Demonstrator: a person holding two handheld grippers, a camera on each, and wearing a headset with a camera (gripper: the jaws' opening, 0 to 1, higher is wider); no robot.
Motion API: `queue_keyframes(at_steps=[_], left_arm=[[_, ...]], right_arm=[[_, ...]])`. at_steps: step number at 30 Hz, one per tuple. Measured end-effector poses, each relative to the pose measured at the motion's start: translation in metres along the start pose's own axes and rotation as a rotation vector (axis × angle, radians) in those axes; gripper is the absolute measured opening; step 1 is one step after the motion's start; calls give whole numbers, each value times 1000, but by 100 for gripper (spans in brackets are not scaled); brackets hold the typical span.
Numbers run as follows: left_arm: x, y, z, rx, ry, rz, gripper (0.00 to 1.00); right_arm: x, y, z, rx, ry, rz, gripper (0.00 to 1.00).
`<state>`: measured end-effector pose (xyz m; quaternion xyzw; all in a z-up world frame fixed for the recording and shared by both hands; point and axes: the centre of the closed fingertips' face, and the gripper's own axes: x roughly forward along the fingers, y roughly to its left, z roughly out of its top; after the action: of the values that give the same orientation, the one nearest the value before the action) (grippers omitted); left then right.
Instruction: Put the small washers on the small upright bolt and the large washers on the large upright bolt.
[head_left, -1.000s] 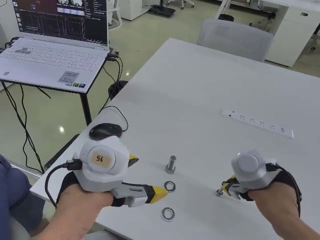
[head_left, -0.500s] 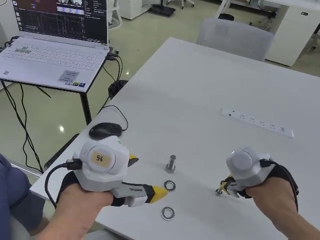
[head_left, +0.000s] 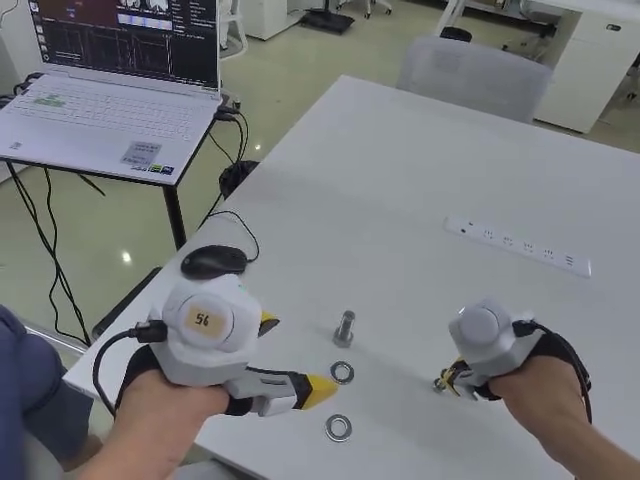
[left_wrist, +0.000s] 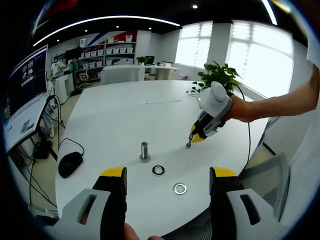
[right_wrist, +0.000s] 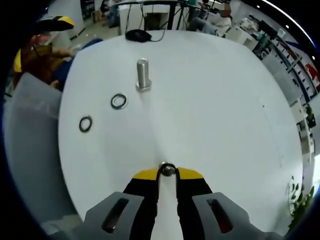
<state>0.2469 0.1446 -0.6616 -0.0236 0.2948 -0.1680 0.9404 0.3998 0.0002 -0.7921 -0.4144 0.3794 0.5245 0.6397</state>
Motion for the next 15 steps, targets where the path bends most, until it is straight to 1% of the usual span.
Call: queue_keyframes(at_steps=[5, 9, 12, 15], left_arm=[[0, 1, -1, -5, 2, 1, 66], [0, 1, -2, -6, 3, 1, 66], [1, 1, -2, -5, 3, 2, 66], [2, 2, -1, -6, 3, 2, 66]], right_arm=[[9, 2, -4, 4, 14, 7, 14], [15, 3, -10, 22, 29, 15, 14], [15, 1, -13, 19, 35, 6, 9], [15, -2, -16, 23, 31, 5, 9]])
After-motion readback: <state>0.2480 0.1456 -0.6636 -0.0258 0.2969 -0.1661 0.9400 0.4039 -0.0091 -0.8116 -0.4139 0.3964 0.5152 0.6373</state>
